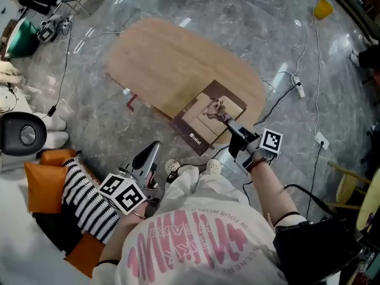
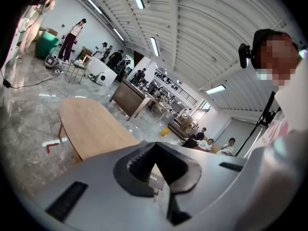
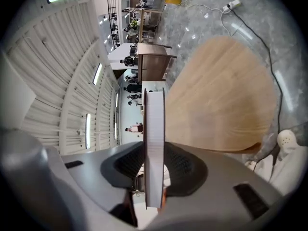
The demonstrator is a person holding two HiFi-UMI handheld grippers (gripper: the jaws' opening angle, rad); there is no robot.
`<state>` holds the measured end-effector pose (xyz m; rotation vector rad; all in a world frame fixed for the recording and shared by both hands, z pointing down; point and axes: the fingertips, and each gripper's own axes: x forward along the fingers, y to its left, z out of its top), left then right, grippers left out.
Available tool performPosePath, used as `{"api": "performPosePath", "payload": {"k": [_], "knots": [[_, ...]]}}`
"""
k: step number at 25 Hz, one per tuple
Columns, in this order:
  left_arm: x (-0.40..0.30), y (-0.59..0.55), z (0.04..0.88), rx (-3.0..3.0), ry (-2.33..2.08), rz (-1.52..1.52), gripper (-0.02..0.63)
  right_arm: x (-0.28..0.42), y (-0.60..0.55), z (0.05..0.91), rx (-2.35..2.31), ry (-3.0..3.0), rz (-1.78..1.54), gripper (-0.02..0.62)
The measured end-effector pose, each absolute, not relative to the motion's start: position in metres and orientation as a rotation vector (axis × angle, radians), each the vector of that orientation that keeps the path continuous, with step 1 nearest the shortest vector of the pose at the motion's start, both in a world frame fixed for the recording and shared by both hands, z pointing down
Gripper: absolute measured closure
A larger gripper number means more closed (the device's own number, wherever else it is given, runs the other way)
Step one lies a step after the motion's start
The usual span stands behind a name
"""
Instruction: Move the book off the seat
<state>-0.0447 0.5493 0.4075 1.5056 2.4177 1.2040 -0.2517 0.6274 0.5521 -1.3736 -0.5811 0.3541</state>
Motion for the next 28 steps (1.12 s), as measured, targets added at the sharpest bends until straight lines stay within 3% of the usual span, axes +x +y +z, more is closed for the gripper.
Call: {"api": "performPosePath", "payload": {"k": [5,28], "knots": [[-0.013,0.548,0.414,1.550,2.430,1.064,0.598,-0.229,0.631,0.584,-1.328,-0.596,0.318,0.455],[0.029,0.526,0.513,1.722,2.148,1.249,0.598,-0.184,0.646,0.686,-1.257,-0.679,0.178,0.456]]}}
